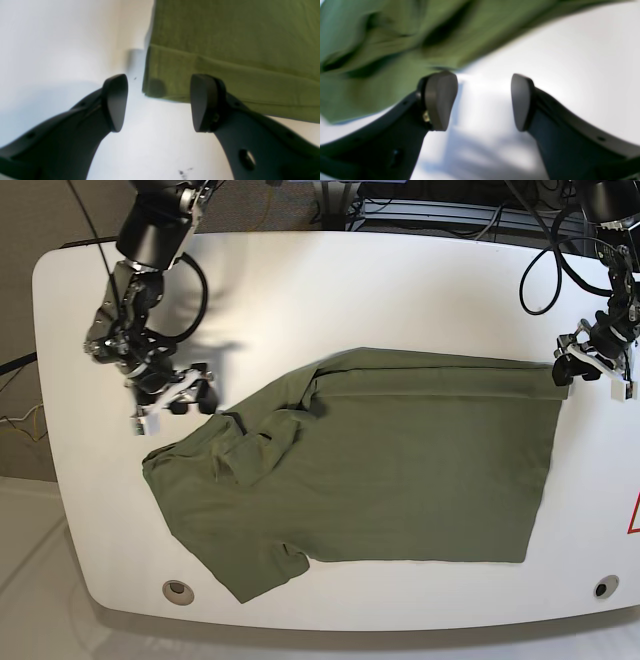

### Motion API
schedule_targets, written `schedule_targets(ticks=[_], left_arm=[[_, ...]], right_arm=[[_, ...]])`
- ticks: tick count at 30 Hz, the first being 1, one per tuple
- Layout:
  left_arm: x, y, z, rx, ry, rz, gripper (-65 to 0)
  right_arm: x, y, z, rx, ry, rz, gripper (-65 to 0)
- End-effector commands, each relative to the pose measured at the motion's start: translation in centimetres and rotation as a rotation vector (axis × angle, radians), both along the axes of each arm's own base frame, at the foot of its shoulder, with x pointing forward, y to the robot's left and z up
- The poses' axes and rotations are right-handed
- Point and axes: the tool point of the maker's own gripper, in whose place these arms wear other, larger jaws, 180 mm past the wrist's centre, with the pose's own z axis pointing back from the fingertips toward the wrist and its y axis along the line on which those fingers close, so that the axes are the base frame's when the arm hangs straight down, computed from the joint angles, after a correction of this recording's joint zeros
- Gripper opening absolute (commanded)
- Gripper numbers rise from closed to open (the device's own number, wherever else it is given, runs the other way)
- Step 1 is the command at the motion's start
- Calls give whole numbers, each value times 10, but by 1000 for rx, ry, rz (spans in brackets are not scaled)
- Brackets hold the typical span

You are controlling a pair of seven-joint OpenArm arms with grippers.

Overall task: Fold the T-shirt properly
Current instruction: 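Open the right gripper and lift it off the folded sleeve, then lower the right gripper onto the folded side and grasp the fabric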

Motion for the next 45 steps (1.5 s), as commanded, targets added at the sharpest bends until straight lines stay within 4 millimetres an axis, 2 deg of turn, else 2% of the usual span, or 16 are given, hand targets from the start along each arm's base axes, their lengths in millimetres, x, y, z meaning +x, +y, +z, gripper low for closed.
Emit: schedule_targets(ticks=[1, 5, 21, 25, 29, 33, 45], left_arm=[[10, 5, 17, 16, -54, -7, -275], [6, 5, 9, 19, -34, -6, -274], [4, -4, 1, -2, -22, -5, -277], [6, -3, 3, 1, -29, -5, -276], [6, -3, 5, -1, -34, -4, -276], [7, -3, 6, -1, -36, -5, -275], [7, -4, 1, -11, -34, 5, -275]], right_arm=[[4, -17, 9, -35, -16, -10, -287], [12, -19, 23, -40, -61, -5, -289], [17, -1, 28, -2, -84, 2, -285], [25, 10, 37, 98, -121, -38, -286], [30, 13, 40, 156, -135, -74, -286], [30, 12, 34, 169, -117, -82, -285], [26, 8, -11, 232, 6, -112, -292]])
